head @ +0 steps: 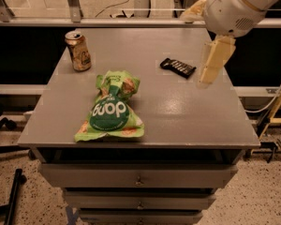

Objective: Move green rice chip bag near orange can

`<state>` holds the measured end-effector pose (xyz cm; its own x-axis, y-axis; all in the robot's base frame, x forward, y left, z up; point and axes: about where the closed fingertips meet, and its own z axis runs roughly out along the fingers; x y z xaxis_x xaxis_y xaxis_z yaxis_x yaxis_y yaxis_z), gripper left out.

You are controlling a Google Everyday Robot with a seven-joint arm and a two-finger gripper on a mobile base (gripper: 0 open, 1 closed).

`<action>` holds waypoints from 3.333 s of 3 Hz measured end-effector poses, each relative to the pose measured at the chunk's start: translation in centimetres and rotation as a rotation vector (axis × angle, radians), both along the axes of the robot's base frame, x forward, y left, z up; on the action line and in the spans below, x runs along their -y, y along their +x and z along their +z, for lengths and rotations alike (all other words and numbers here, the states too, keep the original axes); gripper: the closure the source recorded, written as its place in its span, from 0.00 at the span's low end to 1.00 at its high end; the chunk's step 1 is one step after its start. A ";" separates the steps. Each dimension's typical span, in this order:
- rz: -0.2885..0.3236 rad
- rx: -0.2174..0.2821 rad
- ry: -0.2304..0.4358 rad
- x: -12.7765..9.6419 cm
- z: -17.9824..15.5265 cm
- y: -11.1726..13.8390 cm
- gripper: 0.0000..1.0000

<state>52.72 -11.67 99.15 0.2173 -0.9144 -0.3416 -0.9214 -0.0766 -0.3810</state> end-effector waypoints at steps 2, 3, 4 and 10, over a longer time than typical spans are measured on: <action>0.017 0.011 -0.004 -0.1 0.1 0.1 0.00; 0.125 0.048 -0.037 -1.9 0.5 1.1 0.00; 0.363 0.113 -0.120 -6.9 0.7 3.3 0.00; 0.747 0.125 -0.207 -19.0 -6.9 -0.3 0.00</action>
Offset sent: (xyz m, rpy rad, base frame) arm 0.0020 0.0083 0.0055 -0.0098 -0.0394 0.0829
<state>52.40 7.37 92.23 0.8251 -0.5537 -0.1127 -0.5494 -0.7397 -0.3886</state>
